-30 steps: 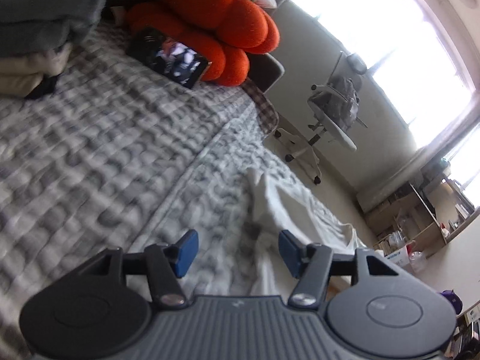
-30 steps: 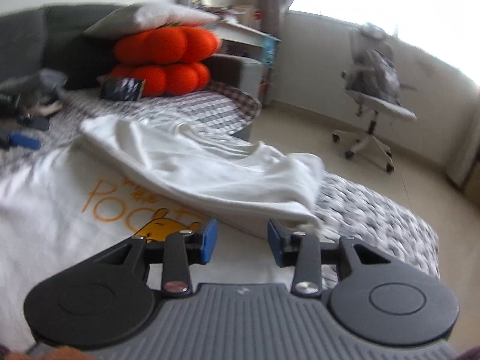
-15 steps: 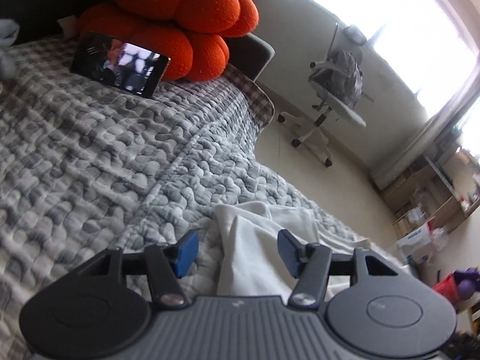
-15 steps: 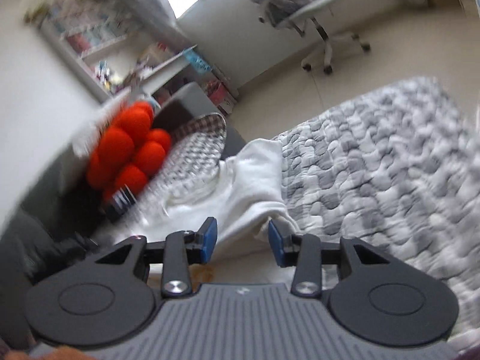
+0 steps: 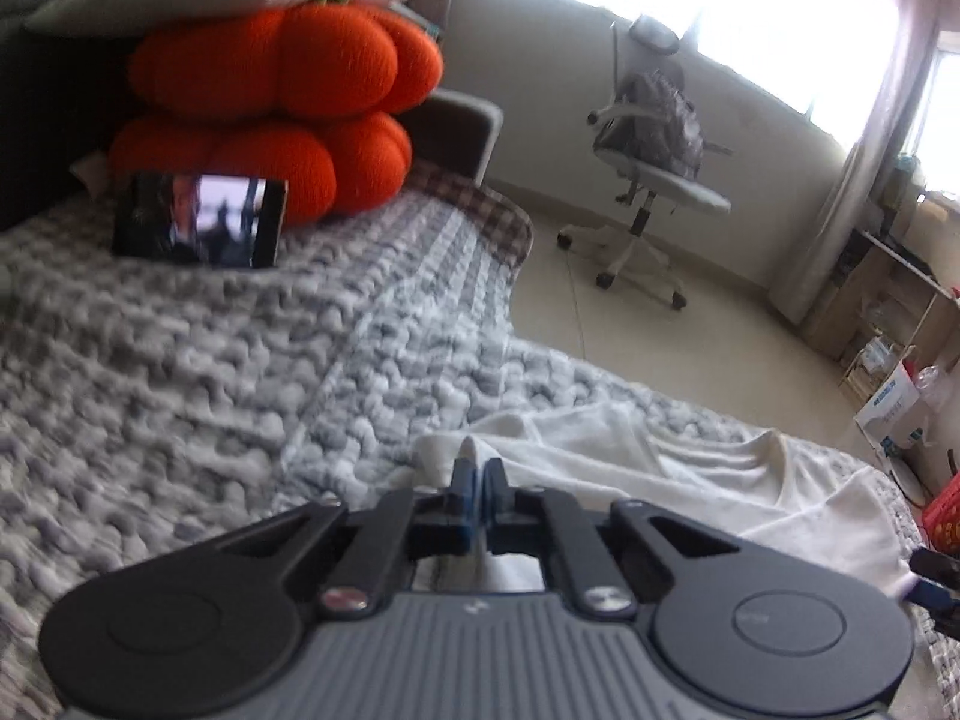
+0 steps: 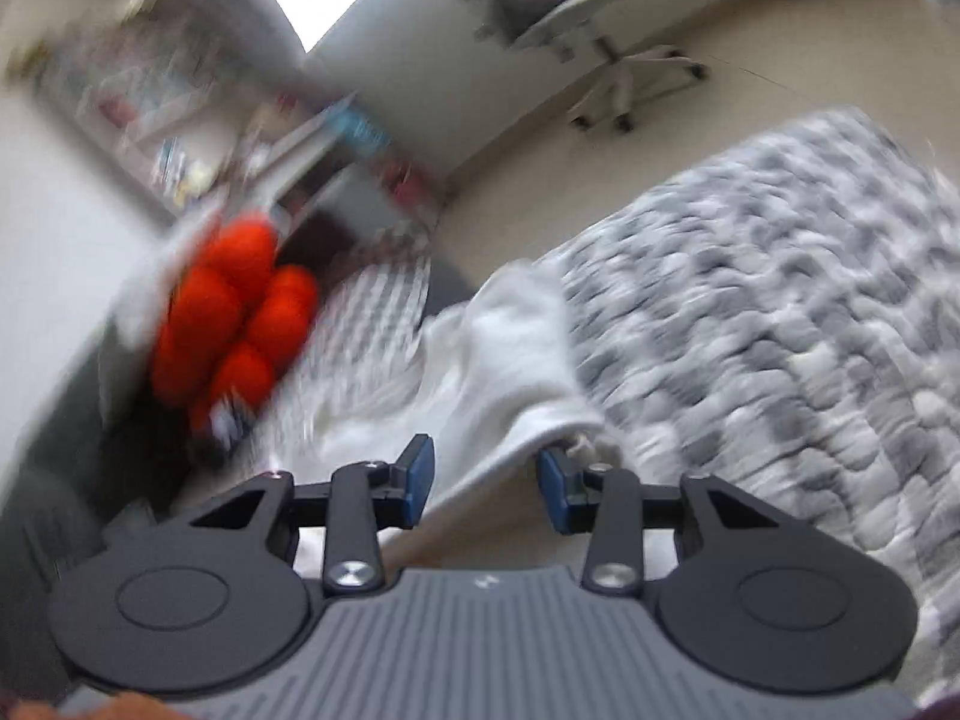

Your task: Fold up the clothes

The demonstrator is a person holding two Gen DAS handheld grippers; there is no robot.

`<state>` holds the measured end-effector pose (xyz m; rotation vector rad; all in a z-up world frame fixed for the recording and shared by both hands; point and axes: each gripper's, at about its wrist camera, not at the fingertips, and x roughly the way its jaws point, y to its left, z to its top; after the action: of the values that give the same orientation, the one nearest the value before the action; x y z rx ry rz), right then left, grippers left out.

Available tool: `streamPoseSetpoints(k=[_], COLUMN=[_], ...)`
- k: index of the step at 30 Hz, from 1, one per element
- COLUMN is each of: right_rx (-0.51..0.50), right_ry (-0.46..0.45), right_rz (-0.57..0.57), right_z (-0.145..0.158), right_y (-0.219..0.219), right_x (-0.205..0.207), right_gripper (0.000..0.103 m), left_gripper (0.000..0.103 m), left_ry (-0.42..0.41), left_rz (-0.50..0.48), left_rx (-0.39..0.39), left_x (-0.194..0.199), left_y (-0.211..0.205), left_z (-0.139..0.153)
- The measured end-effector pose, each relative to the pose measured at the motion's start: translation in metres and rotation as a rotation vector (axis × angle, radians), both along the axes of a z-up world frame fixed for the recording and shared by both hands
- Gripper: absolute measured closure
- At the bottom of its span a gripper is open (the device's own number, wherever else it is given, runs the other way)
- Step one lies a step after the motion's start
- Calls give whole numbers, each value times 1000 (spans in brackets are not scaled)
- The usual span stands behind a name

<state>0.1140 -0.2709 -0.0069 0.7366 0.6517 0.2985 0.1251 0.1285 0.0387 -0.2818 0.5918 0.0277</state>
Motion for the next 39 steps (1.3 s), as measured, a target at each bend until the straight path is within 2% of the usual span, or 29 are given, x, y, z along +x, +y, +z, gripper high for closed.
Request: streamPoseSetpoints(k=[2,4,6,9,12,15,20,24,28,33,36,39], right_rx=[38,69,84,113,144,264,147,164,259,346,434,411], right_ry=[0,-1,-1,-6,-18,-8,-63,-52,-32,-46,-37,-36], right_rz=[-59,-100,-119,-117,-135,-171,-72,-45,-174,-333,-360,-366], right_z=[-7,-11,-10,-6,-4,-14,-3,-3,-9,-17,-29,-30], right_y=[-7,-11,-11,-14,-21,-29,-13,-9,-23,-43,-51,-51], right_x=[-4,-9,-13,-15,-14,-14,-18,-17,-15,-24,-28,-30], right_gripper=[76,76,76,67,67,66,53,47,47,47,47,48], left_gripper=[100,100,100,100,100,100,100,100,100,100,100,100], left_ry=[-44,-83,-77,-69,-78,-133,-191,-206,-211,-250,-249,-202], left_rz=[-19,-37,-38,-39,-36,-42,-62,-66,-90,-105,-110,-106], left_rx=[8,15,10,3,-35,-70,-113,-189,-170,-159,-145,-148], left_x=[-8,-15,-15,-15,-18,-26,-33,-39,-36,-39,-40,-32], left_y=[-4,-7,-7,-6,-2,-4,-20,-38,-60,-60,-55,-50], left_z=[7,13,11,7,6,17,42,51,61,72,68,57])
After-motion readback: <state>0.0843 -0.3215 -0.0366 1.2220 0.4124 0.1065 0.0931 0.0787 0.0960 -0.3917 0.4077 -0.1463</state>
